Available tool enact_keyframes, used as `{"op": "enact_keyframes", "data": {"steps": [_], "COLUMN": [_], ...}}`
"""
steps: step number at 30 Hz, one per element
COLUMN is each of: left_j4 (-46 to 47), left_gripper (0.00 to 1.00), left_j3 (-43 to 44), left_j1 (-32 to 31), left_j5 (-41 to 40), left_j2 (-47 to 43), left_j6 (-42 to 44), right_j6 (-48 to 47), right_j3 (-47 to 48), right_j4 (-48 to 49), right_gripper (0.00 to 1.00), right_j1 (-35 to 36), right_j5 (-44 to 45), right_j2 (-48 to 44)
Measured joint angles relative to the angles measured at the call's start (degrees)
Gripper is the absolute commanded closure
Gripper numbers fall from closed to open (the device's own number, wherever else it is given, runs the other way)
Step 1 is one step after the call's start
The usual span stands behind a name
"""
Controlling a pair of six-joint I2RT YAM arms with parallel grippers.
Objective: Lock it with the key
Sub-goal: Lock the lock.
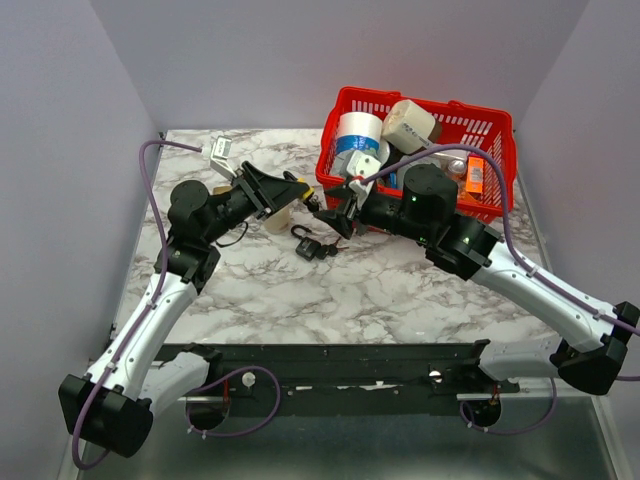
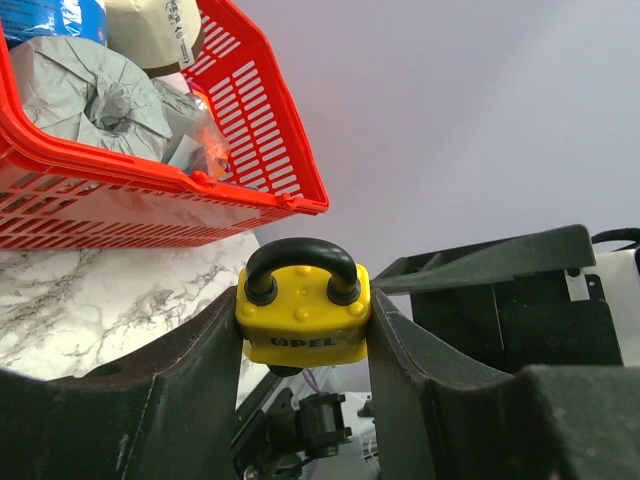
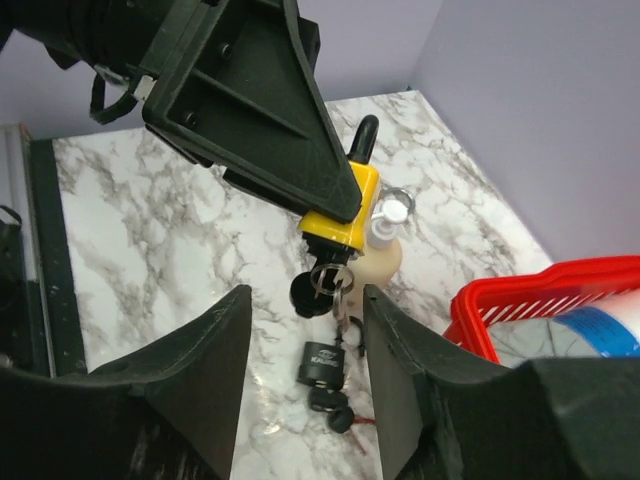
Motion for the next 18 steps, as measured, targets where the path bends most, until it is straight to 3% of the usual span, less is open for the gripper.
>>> {"op": "enact_keyframes", "data": {"steps": [3,7,11,16,18], "left_j4": [0.0,0.2,0.5,-1.3,-2.6], "left_gripper": [1.00,1.00,1.00,1.00,1.00], "left_j3": [0.0,0.0,0.1,3.3,5.7], "left_j1": [-0.4,-0.6,-0.7,-0.7,-0.7], "left_j5": [0.1,1.0,3.7,6.1,6.5], "left_j2": [0.0,0.0,-0.3,-0.7,-1.1], "left_j6": [0.5,1.7,6.6,18.1,23.4], "right_j6": [-0.3,-0.3,-1.3,-4.0,-5.0], "right_j3": [0.0,0.1,-0.3,-3.1,-4.2], "right_j4": [0.0,0.1,-0.3,-3.2,-4.7], "right_gripper": [0.36,0.45,0.69,0.68,0.63], "right_j1": [0.0,0.0,-0.1,-0.3,-0.3], "right_j5": [-1.1,-2.2,-3.5,-5.8,-6.3], "right_j2": [0.5,1.2,0.8,-2.9,-4.8]}}
